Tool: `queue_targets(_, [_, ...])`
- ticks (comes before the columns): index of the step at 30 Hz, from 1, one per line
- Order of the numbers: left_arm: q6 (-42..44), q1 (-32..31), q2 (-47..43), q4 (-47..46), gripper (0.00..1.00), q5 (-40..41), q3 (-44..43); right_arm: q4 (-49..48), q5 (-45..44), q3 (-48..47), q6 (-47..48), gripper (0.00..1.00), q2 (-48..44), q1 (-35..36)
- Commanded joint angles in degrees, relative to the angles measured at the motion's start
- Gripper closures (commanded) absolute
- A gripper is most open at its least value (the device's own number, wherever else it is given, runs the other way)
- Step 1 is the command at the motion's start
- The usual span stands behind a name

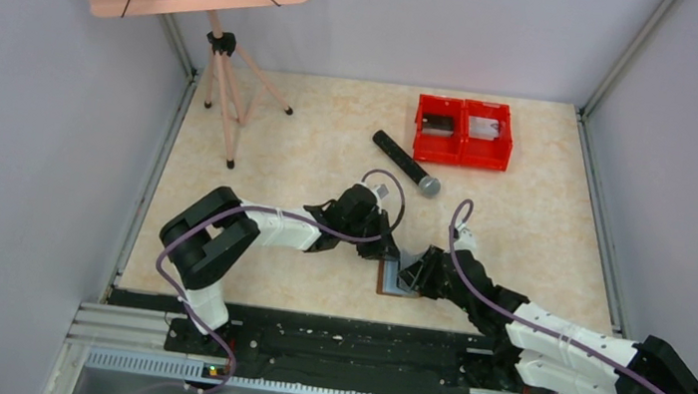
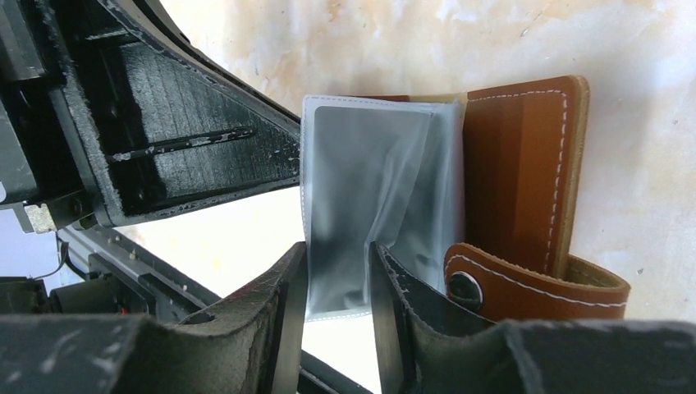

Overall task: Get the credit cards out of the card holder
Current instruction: Remove the credit card from the card holder.

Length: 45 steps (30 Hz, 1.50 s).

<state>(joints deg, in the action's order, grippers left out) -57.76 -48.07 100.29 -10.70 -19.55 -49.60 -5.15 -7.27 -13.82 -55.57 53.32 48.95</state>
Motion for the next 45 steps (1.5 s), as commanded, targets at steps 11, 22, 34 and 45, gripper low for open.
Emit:
queue_targets(11, [0.98, -0.2, -5.06, 1.6, 1.0, 2.35, 1.99, 4.76, -0.94, -6.2, 2.83, 0.4, 0.33, -0.49])
queue_targets(22, [1.41, -0.2, -7.61, 3.69, 1.0, 2.95, 3.17, 2.07, 0.36, -7.59, 4.29, 0.48, 5.12, -0.52])
queue_targets(34, [2.34, -0.18, -8.47, 5.05, 1.0, 3.91, 3.48, 8.02, -3.18, -8.62, 4.32, 0.62, 3.3, -0.51])
queue_targets(45, [5.79, -0.11, -10.95, 10.37, 1.0, 7.0, 3.39, 26.91, -10.5, -12.94, 2.12, 0.62, -1.62, -1.01])
